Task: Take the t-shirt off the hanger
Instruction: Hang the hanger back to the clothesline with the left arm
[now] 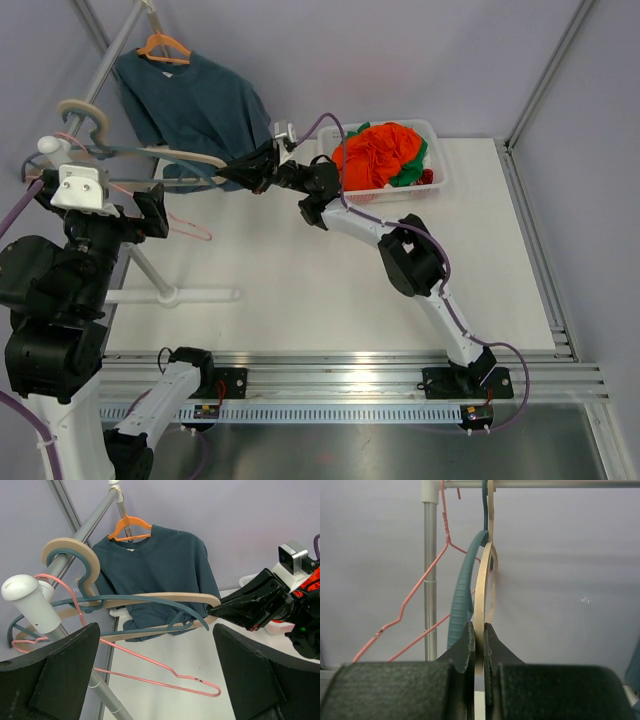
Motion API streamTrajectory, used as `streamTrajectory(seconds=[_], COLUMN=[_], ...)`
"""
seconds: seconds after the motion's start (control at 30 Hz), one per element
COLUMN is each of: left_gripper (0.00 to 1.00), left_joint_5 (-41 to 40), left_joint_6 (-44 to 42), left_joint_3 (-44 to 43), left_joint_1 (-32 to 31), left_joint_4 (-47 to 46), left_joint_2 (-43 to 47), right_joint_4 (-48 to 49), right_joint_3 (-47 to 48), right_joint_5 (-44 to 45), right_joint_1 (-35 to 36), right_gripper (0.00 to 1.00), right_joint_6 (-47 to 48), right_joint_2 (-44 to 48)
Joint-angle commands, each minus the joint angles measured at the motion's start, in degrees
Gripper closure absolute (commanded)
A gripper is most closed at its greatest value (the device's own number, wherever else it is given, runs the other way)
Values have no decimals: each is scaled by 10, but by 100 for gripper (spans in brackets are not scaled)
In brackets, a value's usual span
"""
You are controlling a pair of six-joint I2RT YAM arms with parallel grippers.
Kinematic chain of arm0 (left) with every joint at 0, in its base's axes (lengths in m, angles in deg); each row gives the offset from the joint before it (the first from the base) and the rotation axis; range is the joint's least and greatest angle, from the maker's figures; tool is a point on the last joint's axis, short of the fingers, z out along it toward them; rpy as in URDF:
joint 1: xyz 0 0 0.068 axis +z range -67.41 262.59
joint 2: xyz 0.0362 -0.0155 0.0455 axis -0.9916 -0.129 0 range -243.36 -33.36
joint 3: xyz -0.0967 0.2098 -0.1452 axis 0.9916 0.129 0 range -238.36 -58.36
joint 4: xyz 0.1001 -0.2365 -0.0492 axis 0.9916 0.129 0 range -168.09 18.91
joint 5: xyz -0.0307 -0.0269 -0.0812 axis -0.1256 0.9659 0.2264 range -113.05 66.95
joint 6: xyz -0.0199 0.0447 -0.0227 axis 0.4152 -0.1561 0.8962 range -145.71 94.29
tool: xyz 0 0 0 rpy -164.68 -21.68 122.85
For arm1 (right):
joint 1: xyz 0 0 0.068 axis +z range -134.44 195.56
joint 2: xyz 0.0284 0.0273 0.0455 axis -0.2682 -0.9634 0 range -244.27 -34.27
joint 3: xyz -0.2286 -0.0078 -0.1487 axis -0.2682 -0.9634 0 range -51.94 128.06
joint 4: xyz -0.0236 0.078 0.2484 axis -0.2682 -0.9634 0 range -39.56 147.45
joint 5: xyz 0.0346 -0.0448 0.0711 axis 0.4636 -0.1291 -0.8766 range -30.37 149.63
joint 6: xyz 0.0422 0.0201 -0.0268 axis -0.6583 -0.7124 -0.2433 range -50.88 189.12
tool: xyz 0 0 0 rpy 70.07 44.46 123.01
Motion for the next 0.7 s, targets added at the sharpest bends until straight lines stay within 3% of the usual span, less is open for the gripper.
streamTrajectory(seconds=[0.0, 0.5, 0.67], left_gripper=[1, 1, 1], left_joint_5=[-9, 2, 1], left_joint_6=[10, 32, 36], left_joint_3=[-21, -28, -29], left_joint_1=[-1, -1, -1], left_joint_4=[1, -5, -7], left_joint_2=[-17, -60, -70], right_joint_4=[20, 50, 49], right_joint_3=[-39, -186, -193], right_joint_5=[-50, 13, 16], right_joint_1=[46, 108, 111], right_gripper=[100, 96, 78], right_joint_6=[27, 115, 118], right_joint_2=[54, 121, 125])
